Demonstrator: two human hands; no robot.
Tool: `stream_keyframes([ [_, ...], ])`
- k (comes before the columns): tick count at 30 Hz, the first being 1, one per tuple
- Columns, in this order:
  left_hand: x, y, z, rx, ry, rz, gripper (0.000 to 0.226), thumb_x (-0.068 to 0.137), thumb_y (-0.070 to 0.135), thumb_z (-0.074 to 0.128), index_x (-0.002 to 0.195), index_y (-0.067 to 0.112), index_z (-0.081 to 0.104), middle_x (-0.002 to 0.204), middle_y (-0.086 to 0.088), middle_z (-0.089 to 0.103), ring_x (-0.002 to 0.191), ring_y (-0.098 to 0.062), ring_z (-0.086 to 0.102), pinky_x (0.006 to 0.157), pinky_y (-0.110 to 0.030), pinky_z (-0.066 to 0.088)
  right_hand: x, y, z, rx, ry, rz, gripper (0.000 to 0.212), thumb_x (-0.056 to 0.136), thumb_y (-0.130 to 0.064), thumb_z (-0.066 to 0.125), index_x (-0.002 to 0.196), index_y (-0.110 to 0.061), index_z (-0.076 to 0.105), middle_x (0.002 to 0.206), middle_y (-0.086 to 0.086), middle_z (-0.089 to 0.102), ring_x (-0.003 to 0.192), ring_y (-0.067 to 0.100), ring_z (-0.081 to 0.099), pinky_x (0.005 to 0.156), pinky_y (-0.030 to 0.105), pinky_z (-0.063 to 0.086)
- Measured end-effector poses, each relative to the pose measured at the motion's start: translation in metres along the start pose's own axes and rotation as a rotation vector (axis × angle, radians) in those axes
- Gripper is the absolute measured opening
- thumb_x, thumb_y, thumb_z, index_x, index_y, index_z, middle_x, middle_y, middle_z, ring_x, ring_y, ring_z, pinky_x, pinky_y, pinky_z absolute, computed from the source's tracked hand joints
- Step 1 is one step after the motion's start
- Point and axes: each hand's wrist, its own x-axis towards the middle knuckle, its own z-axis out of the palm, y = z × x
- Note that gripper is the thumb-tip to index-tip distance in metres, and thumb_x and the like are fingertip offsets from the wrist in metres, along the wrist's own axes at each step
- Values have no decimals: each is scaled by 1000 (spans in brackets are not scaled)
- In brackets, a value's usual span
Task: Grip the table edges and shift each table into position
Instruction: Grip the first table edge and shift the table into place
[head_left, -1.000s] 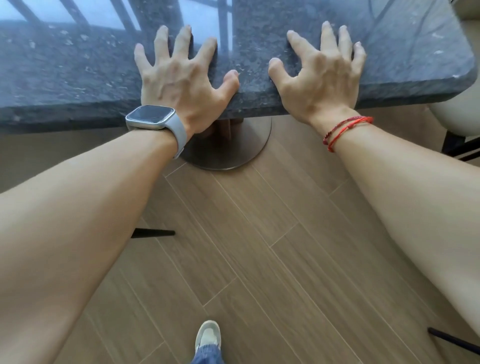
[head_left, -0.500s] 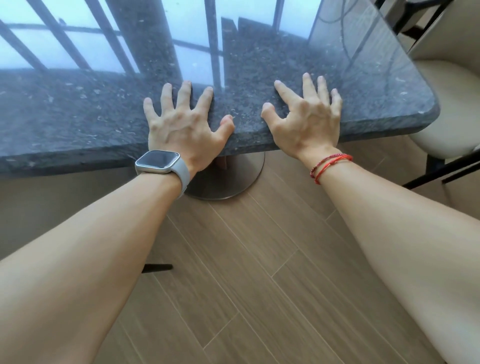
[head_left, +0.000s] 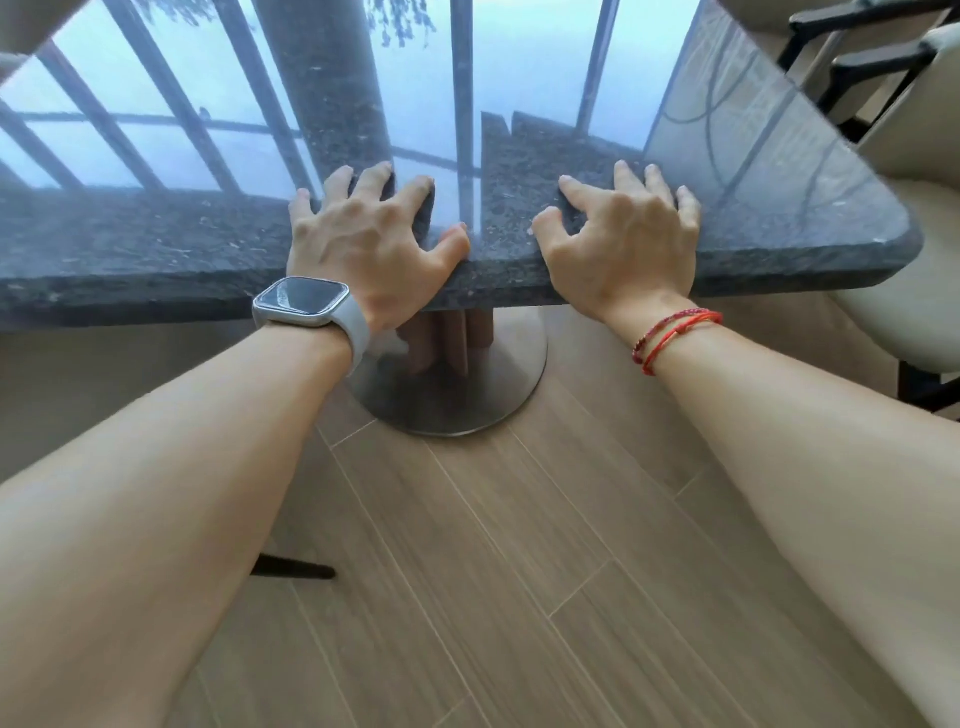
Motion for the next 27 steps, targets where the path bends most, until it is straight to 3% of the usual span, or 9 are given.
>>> stream_keyframes([
  [22, 6, 9, 0, -36, -1, -30, 69, 87, 71, 33, 141, 33, 55, 158, -5, 45, 148, -31, 34, 117, -59, 22, 12, 10, 1, 4, -19, -48, 52, 88, -52, 39, 123, -31, 70, 142, 20, 57, 142, 43, 39, 119, 57, 22],
  [27, 7, 12, 0, -31, 3, -23, 67, 89, 70, 34, 139, 31, 56, 158, -5, 46, 147, -31, 35, 117, -60, 22, 12, 12, -2, 22, -13, -46, 51, 88, -51, 42, 125, -29, 70, 148, 22, 51, 144, 42, 37, 120, 56, 21],
])
